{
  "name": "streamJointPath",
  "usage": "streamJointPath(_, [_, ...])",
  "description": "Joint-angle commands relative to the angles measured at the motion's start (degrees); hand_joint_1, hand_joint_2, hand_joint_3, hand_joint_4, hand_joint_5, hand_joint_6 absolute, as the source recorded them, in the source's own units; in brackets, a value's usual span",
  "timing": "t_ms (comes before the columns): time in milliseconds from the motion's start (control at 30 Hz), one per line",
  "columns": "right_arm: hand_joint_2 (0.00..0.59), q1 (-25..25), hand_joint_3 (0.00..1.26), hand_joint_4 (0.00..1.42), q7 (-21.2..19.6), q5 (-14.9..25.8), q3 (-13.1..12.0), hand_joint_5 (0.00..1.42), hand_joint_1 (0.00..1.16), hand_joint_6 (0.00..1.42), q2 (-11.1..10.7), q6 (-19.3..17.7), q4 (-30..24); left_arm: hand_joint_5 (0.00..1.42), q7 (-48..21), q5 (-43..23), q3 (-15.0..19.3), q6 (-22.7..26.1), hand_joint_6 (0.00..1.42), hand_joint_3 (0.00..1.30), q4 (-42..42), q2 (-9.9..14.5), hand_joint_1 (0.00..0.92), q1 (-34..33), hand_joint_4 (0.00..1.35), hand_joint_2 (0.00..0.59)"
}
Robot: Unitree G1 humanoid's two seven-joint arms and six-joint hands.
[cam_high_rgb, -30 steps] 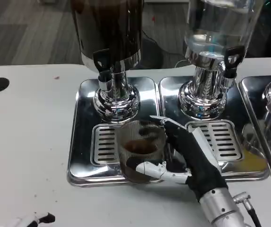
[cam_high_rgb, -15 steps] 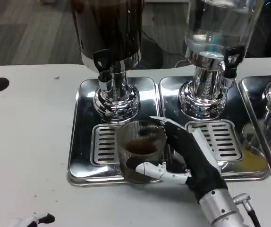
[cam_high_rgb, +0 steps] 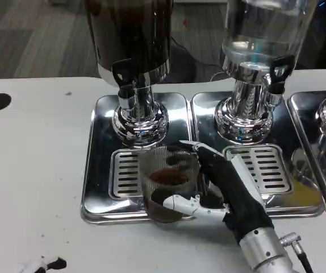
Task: Grasp the cup under the faucet to collect the drink, then remove the cup.
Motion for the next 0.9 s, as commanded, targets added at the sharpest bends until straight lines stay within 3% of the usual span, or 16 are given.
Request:
streamJointPath(33, [0.131,-0.44,0.37,0.43,-0.43,1.52,-0.29,0.47,0.74,0.3,0.94,-2.67,-2.19,0.32,0.3,0.17,-0.17,0.07,0.52,0.32,0.55,0.31,0.0,0.16,0.24,0.159])
streamJointPath(533, [0.131,-0.45,0.38,0.43,0.35,2.36,-0.55,0.47,0.74,0.3,0.76,-2.04,-4.53,0.32,-0.15,0.17,-0.28,0.42,0.52,0.32,0.41,0.43,0.0,-0.46,0.24,0.155])
streamJointPath(900, [0.123,1.16,0.38,0.43,0.82,2.01,-1.15,0.47,0.74,0.3,-1.75,-4.68,-6.07,0.32,-0.8,0.43,-0.75,1.05,0.52,0.32,0.54,0.76,0.0,-1.56,0.24,0.155])
